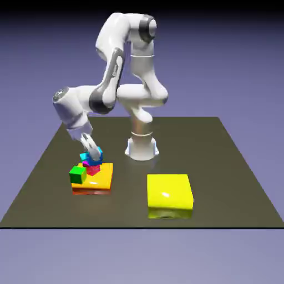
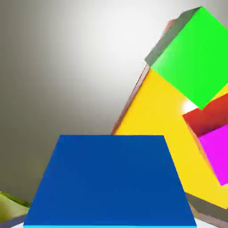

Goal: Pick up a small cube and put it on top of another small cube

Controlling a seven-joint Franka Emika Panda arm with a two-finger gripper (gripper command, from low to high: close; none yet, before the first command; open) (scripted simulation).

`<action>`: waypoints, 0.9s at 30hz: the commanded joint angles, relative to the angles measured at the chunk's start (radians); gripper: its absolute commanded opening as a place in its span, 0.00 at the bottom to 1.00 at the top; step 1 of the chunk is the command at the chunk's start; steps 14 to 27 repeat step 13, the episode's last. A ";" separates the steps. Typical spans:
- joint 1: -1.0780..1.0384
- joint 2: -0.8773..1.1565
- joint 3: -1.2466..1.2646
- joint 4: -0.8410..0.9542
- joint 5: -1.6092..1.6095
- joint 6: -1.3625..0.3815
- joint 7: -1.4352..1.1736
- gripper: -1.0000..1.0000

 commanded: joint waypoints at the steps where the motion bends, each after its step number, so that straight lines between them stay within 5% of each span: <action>1: -0.035 -0.019 -0.029 -0.010 -0.040 -0.030 -0.036 0.00; 5: -0.114 -0.033 -0.098 -0.042 -0.070 -0.063 -0.091 0.00; 10: -0.108 0.072 -0.092 -0.153 -0.004 0.133 -0.148 0.00; 11: -0.108 0.072 -0.092 -0.153 -0.004 0.133 -0.148 1.00; 27: -0.109 0.049 -0.094 -0.128 -0.019 0.090 -0.136 1.00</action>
